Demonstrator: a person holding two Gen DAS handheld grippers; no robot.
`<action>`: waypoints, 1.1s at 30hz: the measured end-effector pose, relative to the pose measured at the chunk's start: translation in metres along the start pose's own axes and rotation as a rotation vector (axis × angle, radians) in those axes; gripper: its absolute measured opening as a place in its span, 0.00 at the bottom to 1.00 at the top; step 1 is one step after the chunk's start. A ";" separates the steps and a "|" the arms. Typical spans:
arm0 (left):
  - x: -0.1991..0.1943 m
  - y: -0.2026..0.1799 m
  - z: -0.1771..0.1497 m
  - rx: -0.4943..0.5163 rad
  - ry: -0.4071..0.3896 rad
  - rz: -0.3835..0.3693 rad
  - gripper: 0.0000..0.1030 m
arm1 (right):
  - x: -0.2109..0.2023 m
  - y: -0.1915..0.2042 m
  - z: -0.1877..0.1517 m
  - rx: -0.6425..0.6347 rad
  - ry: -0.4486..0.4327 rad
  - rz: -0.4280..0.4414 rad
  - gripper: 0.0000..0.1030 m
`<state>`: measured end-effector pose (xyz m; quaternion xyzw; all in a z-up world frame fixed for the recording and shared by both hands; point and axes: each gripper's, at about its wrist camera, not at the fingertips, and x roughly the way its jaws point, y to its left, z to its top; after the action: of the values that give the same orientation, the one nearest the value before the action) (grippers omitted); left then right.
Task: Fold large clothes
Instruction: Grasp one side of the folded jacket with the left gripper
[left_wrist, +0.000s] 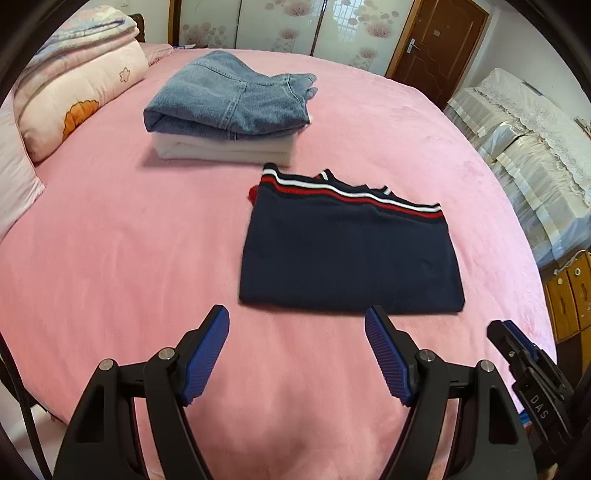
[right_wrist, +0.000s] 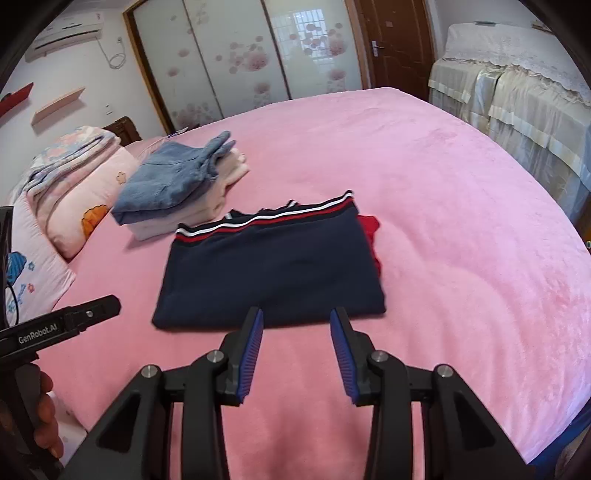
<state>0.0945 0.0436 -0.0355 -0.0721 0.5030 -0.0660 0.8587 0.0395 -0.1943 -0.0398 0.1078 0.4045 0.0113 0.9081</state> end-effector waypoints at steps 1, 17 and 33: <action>-0.001 0.000 -0.003 -0.004 0.007 -0.008 0.73 | -0.001 0.002 -0.001 -0.004 0.001 0.005 0.37; 0.068 0.032 -0.045 -0.242 0.084 -0.384 0.73 | 0.025 0.025 -0.028 -0.049 0.027 0.014 0.38; 0.160 0.040 -0.017 -0.344 -0.086 -0.477 0.73 | 0.081 0.031 -0.008 -0.060 0.012 0.022 0.38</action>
<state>0.1586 0.0524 -0.1881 -0.3355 0.4390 -0.1765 0.8146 0.0902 -0.1542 -0.0983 0.0849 0.4081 0.0341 0.9083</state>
